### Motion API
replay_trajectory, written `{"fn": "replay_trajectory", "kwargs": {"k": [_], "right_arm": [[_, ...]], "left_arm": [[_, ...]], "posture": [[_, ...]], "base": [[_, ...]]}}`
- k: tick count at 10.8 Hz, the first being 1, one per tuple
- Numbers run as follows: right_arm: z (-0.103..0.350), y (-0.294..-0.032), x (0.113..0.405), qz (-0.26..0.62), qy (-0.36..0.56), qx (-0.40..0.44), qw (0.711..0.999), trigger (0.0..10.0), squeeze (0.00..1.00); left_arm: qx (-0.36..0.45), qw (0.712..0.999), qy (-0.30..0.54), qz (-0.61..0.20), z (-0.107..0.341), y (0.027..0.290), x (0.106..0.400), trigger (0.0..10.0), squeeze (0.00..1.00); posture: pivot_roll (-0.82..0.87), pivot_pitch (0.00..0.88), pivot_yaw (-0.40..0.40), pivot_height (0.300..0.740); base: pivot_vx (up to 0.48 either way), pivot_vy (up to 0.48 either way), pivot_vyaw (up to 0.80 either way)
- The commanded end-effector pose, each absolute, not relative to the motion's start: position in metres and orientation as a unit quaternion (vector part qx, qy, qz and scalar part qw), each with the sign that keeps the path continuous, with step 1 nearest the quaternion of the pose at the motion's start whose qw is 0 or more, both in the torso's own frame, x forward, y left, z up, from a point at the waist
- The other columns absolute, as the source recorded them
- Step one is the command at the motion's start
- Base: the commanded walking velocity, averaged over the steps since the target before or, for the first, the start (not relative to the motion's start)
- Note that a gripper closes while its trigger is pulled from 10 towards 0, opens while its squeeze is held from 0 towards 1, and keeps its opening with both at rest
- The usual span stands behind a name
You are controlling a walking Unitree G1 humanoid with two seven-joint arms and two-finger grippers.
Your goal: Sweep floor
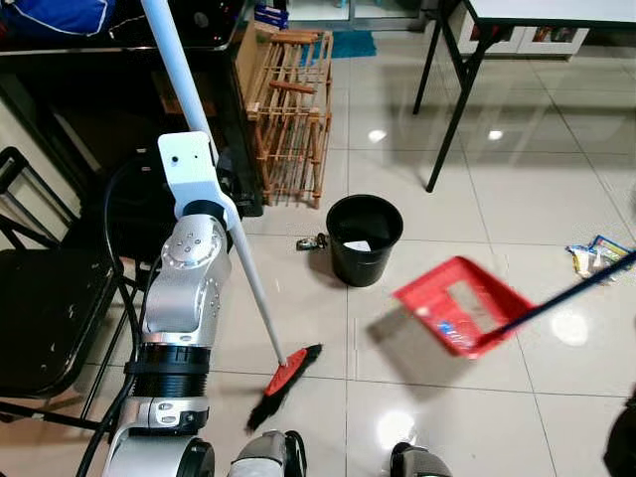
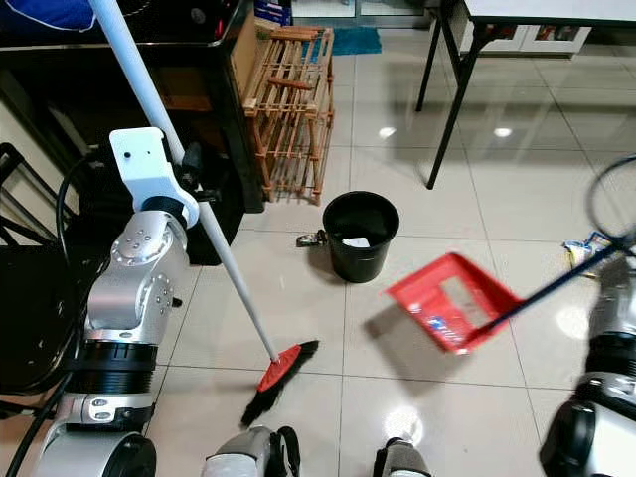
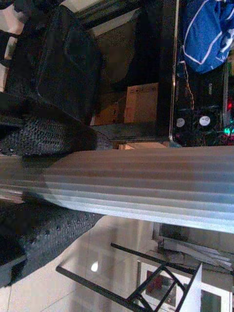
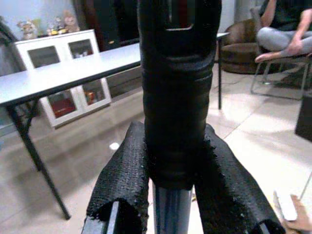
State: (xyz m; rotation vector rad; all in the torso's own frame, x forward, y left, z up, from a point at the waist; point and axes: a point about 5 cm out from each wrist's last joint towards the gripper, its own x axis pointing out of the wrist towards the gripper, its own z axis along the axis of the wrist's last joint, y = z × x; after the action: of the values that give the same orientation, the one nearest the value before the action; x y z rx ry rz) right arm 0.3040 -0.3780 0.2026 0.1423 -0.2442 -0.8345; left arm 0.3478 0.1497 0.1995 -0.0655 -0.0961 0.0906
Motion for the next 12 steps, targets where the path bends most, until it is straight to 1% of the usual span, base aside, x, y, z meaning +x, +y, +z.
{"fn": "replay_trajectory", "kwargs": {"k": [1, 3, 4, 6, 7, 8, 10, 12], "right_arm": [[0.225, -0.390, 0.295, -0.422, -0.164, 0.055, 0.890, 10.0, 0.00], [0.237, -0.398, 0.288, -0.440, -0.193, 0.066, 0.874, 10.0, 0.00], [0.242, -0.401, 0.285, -0.446, -0.218, 0.095, 0.863, 10.0, 0.00], [0.245, -0.398, 0.284, -0.439, -0.254, 0.144, 0.850, 10.0, 0.00], [0.243, -0.396, 0.284, -0.438, -0.257, 0.158, 0.847, 10.0, 0.00], [0.238, -0.395, 0.284, -0.431, -0.264, 0.195, 0.840, 10.0, 0.00], [0.239, -0.390, 0.287, -0.421, -0.271, 0.191, 0.845, 10.0, 0.00], [0.244, -0.381, 0.293, -0.391, -0.293, 0.206, 0.848, 10.0, 0.00]], "left_arm": [[-0.034, 0.996, -0.071, 0.040, 0.210, 0.149, 0.350, 10.0, 0.00], [-0.035, 0.996, -0.071, 0.040, 0.210, 0.149, 0.350, 10.0, 0.00], [-0.036, 0.996, -0.071, 0.039, 0.210, 0.149, 0.350, 10.0, 0.00], [-0.034, 0.996, -0.073, 0.037, 0.212, 0.149, 0.351, 10.0, 0.00], [-0.034, 0.996, -0.075, 0.035, 0.214, 0.149, 0.352, 10.0, 0.00], [-0.034, 0.996, -0.077, 0.034, 0.216, 0.149, 0.353, 10.0, 0.00], [-0.036, 0.996, -0.076, 0.032, 0.215, 0.148, 0.353, 10.0, 0.00], [-0.038, 0.996, -0.076, 0.031, 0.215, 0.147, 0.354, 10.0, 0.00]], "posture": [[-0.05, 0.073, 0.069, 0.740], [-0.05, 0.079, 0.070, 0.740], [-0.05, 0.082, 0.070, 0.740], [-0.05, 0.083, 0.084, 0.740], [-0.04, 0.082, 0.089, 0.740], [-0.04, 0.083, 0.092, 0.740], [-0.04, 0.085, 0.091, 0.740], [-0.04, 0.083, 0.086, 0.740]], "base": [[0.000, 0.000, 0.00], [0.000, 0.000, 0.00], [0.000, 0.000, 0.00], [0.000, 0.000, 0.00], [0.000, 0.000, 0.00], [0.000, 0.000, 0.00], [0.000, 0.000, 0.00], [0.000, 0.000, 0.00]]}}
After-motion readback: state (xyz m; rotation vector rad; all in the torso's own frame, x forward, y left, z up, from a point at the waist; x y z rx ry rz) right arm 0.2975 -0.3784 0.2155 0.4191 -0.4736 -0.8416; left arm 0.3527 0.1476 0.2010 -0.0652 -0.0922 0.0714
